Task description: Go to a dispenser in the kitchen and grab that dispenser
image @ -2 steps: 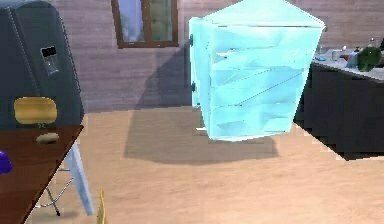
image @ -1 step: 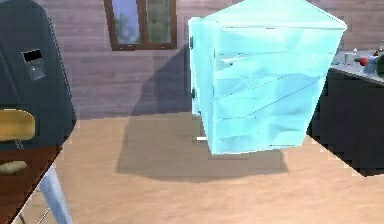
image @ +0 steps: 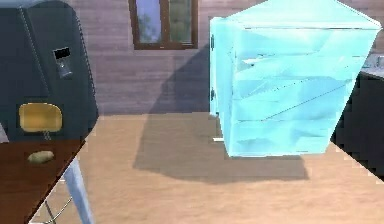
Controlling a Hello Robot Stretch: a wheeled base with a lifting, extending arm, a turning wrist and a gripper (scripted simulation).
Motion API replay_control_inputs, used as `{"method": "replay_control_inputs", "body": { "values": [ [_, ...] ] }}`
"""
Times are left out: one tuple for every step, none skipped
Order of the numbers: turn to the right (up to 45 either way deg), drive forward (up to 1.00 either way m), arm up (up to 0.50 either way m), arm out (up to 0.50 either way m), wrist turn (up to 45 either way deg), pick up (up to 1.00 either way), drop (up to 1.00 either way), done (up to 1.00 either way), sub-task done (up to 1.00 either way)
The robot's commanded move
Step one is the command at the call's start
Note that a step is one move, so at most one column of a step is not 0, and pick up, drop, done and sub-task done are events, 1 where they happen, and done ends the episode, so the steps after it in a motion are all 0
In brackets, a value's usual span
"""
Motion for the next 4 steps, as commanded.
{"method": "replay_control_inputs", "body": {
  "values": [
    [-3.0, 0.00, 0.00, 0.00, 0.0, 0.00, 0.00, 0.00, 0.00],
    [0.0, 0.40, 0.00, 0.00, 0.0, 0.00, 0.00, 0.00, 0.00],
    [-45.0, 0.00, 0.00, 0.00, 0.0, 0.00, 0.00, 0.00, 0.00],
    [-45.0, 0.00, 0.00, 0.00, 0.0, 0.00, 0.00, 0.00, 0.00]
  ]
}}
